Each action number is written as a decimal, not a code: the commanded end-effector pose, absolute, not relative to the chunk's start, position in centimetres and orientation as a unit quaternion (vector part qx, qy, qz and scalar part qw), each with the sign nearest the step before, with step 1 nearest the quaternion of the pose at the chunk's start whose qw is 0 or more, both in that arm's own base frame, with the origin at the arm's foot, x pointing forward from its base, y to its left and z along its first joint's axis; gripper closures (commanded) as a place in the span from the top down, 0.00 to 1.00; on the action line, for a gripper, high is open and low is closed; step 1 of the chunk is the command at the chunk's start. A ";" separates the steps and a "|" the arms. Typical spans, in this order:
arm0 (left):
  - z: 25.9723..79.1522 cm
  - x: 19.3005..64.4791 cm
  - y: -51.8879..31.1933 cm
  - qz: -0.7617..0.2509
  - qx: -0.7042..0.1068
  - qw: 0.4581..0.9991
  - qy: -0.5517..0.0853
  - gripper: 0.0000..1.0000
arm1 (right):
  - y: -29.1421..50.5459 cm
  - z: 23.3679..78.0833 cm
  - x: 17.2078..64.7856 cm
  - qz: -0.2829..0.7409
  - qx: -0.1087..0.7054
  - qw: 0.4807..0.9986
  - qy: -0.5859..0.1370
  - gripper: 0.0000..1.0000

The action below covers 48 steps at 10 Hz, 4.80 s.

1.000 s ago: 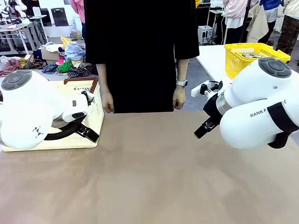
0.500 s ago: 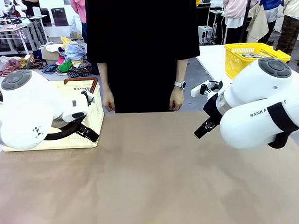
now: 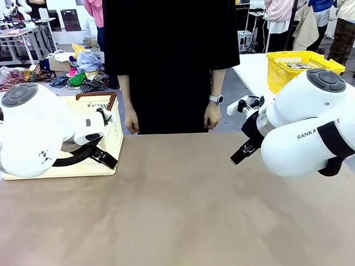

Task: Place the drinks into the Shopping basket.
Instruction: Pick up one drink and place it into the Shopping basket.

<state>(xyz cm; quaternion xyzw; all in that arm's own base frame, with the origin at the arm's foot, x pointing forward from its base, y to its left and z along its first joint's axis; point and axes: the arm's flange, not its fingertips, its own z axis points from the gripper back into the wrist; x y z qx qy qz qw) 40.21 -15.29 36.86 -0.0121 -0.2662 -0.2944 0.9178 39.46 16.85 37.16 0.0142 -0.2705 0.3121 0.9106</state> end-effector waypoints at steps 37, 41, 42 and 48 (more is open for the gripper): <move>49.4 24.2 27.2 0.188 -0.509 0.770 -0.336 1.00 | -26.9 48.2 26.1 -0.247 0.530 0.772 -0.247 1.00; 49.4 24.2 27.2 0.188 -0.509 0.770 -0.336 1.00 | -26.9 48.2 26.1 -0.247 0.530 0.772 -0.247 1.00; 49.4 24.2 27.2 0.188 -0.509 0.770 -0.336 1.00 | -26.9 48.2 26.1 -0.247 0.530 0.772 -0.247 1.00; 49.4 24.2 27.2 0.188 -0.509 0.770 -0.336 1.00 | -26.9 48.2 26.1 -0.247 0.530 0.772 -0.247 1.00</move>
